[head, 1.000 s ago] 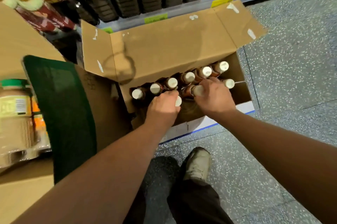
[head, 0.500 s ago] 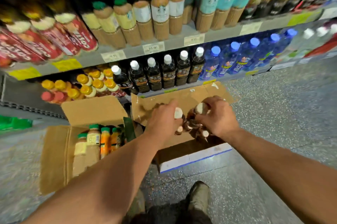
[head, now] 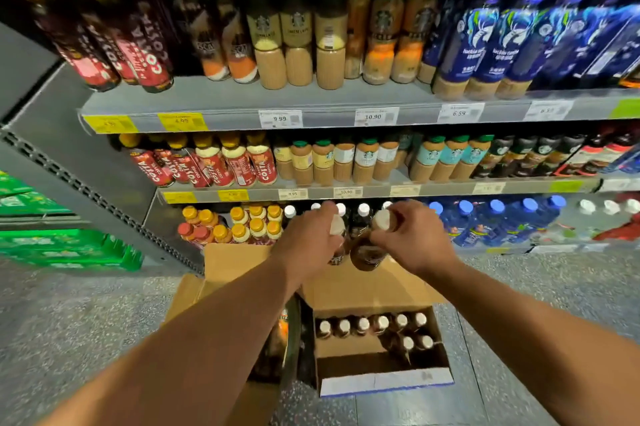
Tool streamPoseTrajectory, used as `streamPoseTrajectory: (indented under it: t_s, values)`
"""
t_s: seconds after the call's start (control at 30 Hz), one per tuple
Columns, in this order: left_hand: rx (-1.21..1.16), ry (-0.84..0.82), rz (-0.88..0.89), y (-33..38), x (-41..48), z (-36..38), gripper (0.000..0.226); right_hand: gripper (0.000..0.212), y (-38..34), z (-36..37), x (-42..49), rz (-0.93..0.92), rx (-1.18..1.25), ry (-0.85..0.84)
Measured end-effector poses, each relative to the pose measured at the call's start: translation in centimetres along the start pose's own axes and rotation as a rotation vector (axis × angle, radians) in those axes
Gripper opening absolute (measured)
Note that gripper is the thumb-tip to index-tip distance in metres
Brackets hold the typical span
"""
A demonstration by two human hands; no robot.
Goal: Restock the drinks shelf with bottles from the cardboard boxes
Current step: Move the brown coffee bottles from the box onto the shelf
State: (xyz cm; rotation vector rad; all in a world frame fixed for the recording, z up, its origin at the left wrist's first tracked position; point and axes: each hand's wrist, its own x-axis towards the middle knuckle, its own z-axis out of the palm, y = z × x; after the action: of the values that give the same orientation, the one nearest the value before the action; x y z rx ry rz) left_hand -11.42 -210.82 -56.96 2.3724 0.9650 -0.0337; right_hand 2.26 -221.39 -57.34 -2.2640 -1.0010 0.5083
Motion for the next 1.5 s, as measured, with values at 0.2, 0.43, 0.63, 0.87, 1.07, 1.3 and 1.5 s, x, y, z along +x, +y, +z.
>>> streamPoseTrajectory:
  t_s: [0.2, 0.43, 0.63, 0.87, 1.07, 1.3, 1.5]
  values:
    - [-0.011, 0.103, -0.077, -0.8, -2.3, -4.4, 0.039, 0.022, -5.3, -0.4, 0.4, -0.108, -0.009, -0.022]
    - [-0.035, 0.202, -0.099, -2.0, -5.0, -10.0, 0.02, 0.013, -12.4, -2.1, -0.3, -0.138, 0.013, -0.078]
    - [0.036, 0.25, -0.113, -3.6, -5.2, -15.2, 0.036, 0.01, -18.3, -1.9, 0.2, -0.18, 0.085, -0.022]
    - [-0.101, 0.302, -0.071, -6.9, -4.7, -20.3, 0.039, 0.028, -23.5, 0.2, 1.8, -0.128, 0.19, 0.06]
    - [-0.268, 0.376, -0.077, -10.5, -2.5, -23.8, 0.038, 0.015, -27.2, 2.1, 3.9, -0.095, 0.308, 0.104]
    - [-0.334, 0.511, -0.131, -12.8, 1.3, -26.8, 0.042, 0.01, -30.1, 3.4, 8.4, -0.122, 0.417, 0.202]
    - [-0.418, 0.639, -0.152, -13.3, 5.2, -29.5, 0.04, 0.009, -30.9, 3.6, 12.5, -0.109, 0.461, 0.214]
